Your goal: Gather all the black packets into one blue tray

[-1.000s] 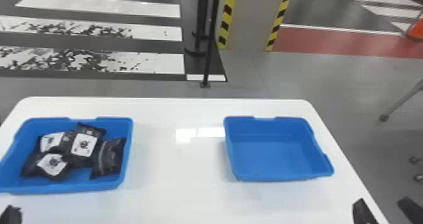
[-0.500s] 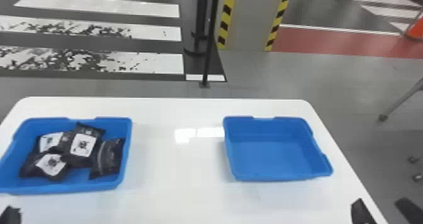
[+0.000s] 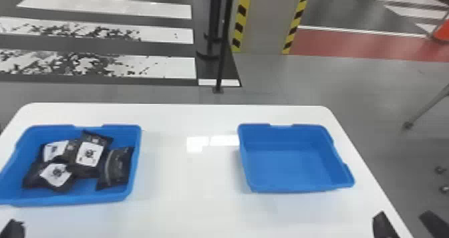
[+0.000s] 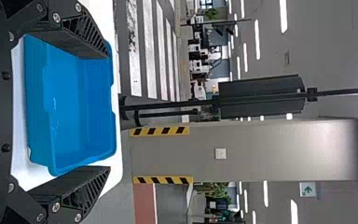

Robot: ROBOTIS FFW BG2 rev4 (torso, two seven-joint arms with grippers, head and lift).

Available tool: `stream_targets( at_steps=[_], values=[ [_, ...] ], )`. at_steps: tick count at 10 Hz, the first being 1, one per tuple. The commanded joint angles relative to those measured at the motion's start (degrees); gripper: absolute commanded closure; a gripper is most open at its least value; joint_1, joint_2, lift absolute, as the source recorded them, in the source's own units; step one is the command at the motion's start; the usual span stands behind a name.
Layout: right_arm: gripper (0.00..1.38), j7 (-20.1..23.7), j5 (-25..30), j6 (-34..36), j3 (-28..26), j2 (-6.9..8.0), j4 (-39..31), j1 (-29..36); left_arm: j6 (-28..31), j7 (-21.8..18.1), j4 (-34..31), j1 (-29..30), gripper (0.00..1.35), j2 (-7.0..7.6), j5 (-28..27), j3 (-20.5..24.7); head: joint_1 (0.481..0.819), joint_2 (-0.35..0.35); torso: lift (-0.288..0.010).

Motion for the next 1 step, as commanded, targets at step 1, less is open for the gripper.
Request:
stream_targets(
  at_steps=[1],
  values=[
    [0.19, 0.0, -0.4, 0.0, 0.0, 0.14, 0.1, 0.0, 0.0, 0.0, 0.0, 0.0, 0.28, 0.00, 0.0, 0.0, 0.695, -0.169, -0.110]
  ],
)
